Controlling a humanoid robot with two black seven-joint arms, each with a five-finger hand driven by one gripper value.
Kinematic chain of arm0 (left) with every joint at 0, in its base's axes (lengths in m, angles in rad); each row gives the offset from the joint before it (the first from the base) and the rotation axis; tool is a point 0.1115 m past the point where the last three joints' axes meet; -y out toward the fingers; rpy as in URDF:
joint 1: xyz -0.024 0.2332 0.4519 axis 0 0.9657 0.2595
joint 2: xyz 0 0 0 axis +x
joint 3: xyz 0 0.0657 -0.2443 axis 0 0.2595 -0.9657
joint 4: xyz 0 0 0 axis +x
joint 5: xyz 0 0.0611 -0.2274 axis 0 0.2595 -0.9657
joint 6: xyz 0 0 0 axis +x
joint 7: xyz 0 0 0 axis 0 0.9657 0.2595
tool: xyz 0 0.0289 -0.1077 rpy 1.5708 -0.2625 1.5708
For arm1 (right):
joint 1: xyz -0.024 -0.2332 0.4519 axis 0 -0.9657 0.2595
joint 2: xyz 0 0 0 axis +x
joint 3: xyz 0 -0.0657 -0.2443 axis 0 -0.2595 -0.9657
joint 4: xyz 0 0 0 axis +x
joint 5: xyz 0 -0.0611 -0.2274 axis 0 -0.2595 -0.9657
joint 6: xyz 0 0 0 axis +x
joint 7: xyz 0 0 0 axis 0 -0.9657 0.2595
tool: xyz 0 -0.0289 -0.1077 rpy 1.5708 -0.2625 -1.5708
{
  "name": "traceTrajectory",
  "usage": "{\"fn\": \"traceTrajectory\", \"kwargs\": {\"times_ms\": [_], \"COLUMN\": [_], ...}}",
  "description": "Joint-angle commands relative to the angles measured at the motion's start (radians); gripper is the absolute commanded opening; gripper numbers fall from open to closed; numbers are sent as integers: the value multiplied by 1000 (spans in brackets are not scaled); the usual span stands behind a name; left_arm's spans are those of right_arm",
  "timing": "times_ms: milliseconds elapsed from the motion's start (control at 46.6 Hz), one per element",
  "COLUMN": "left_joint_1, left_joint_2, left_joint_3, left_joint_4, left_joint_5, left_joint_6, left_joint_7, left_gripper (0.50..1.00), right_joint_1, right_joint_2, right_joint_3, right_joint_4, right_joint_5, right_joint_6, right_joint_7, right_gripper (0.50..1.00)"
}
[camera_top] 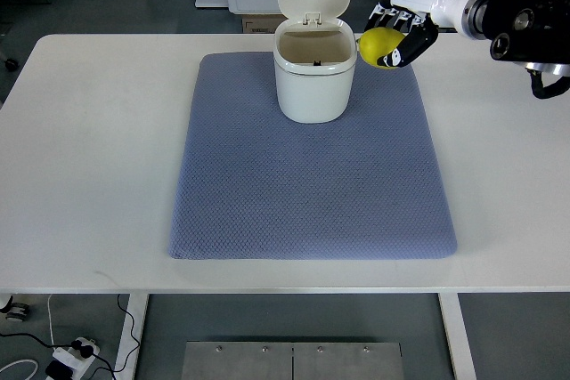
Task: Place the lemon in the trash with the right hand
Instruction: 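Lift the lemon and carry it above the white bin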
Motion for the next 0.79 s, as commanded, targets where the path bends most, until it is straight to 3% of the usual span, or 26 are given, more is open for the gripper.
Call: {"fn": "traceTrajectory", "kwargs": {"times_ms": [0, 773], "left_joint_1": [0, 0], "left_joint_2": [0, 0], "left_joint_3": [0, 0], "left_joint_4": [0, 0], "left_joint_5": [0, 0], "left_joint_6": [0, 0], "left_joint_7": [0, 0], "left_gripper": [1000, 1000], "right_joint_1": [-5, -212], "right_joint_2": [0, 45], "right_joint_3": [30, 360], "right_joint_4": [-10, -216], "right_joint_5": [21, 288], "right_joint_6": [0, -17], "right_joint_7": [-1, -6], "right_gripper": [500, 500]}}
